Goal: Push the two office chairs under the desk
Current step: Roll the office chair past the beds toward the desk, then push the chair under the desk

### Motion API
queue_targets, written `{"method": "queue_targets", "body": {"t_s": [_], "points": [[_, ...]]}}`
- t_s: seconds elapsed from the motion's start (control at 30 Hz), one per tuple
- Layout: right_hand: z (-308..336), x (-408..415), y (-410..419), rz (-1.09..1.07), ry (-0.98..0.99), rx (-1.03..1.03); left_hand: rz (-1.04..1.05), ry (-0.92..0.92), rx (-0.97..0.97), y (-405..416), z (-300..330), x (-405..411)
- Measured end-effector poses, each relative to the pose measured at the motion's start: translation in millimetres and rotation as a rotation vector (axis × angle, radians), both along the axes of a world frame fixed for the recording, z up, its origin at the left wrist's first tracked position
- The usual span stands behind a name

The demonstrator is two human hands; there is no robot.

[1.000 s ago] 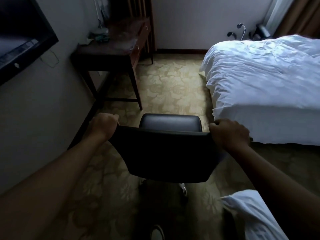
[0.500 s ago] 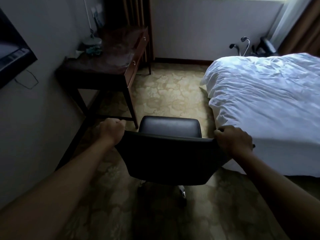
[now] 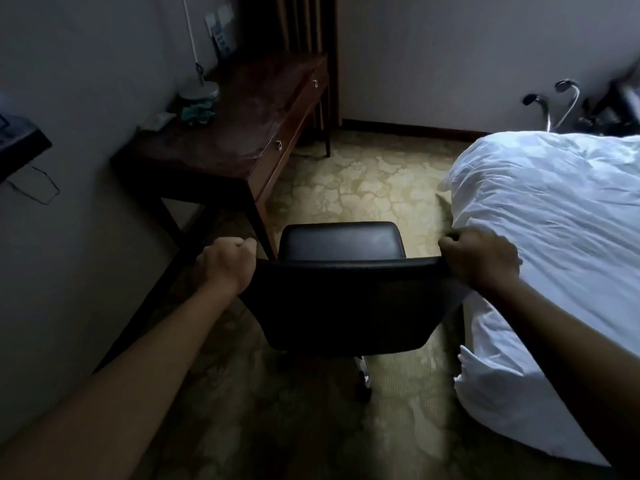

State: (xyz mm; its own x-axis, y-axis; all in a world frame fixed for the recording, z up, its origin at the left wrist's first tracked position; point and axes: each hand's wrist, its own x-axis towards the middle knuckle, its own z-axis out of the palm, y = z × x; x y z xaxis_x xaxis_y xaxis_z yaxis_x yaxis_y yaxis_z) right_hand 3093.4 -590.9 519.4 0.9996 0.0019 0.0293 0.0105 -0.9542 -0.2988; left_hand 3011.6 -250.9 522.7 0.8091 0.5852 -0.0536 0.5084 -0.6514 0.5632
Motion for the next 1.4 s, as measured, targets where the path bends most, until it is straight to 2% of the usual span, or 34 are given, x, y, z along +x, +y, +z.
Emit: {"method": "queue_targets", "body": {"t_s": [0.1,0.23,0.47,0.6,1.0,1.1,1.27,1.4], "points": [[2,74,-18,0.056,-0.008,-0.015,0.036,0.011,0.069,-27,-1,47],[-6,150,-40,0.105,-0.091,-0.15,0.045,0.046,0.132,-55,-8,95],[3,276,-51,0.131,-0.04,-0.171,0.025,0.311,0.185,-82,-7,191],[4,341,-62,0.166,-0.068,-0.189,-0.011,0.367,0.159,-103,-8,241],[17,529,-84,0.405,0.029,-0.302,-0.03,0.271,0.02,-198,-7,365],[24,575,-79,0.517,0.1,-0.431,-0.021,0.213,-0.008,-222,-11,391],[15,636,-66,0.683,0.127,-0.484,0.08,0.074,0.013,-264,-11,416],[9,661,-52,0.919,0.068,-0.383,0.243,0.045,0.015,-294,-10,439]]}}
